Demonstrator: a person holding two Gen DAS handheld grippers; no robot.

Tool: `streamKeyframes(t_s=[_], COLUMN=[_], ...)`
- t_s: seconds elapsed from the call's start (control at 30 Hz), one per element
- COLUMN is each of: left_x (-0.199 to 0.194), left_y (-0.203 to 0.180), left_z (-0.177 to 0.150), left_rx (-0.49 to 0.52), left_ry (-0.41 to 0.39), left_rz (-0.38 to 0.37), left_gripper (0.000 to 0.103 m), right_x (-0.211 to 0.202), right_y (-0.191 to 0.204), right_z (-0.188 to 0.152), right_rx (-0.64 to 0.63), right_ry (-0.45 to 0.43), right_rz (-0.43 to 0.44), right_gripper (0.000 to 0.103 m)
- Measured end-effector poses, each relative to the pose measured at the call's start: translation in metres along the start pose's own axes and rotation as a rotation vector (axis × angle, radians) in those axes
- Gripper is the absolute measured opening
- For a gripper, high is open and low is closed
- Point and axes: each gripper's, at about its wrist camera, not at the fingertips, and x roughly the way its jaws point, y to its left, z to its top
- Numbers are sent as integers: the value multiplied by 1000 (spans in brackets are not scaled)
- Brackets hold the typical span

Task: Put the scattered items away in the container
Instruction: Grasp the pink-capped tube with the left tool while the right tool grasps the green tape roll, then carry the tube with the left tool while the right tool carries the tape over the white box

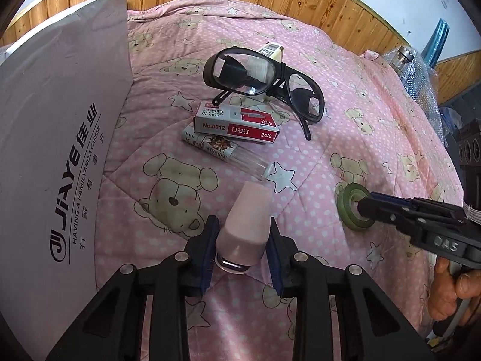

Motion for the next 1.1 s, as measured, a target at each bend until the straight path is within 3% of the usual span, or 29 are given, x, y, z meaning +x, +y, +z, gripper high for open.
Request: streamKeyframes(t_s=[0.53, 1.1], left_x=[-52, -121], left_y=[-15, -3], left_z=[10, 8], left_rx=[-17, -93], left_ry=[-108, -242], left_rz=[-70, -97], left_gripper=[28, 28], right_x=[-45, -82], right_y=[20, 78], right_z=[11, 20], right_rx=[-1, -106], right_ry=[-92, -155], right_rz=[61, 114], right_gripper=[15, 15])
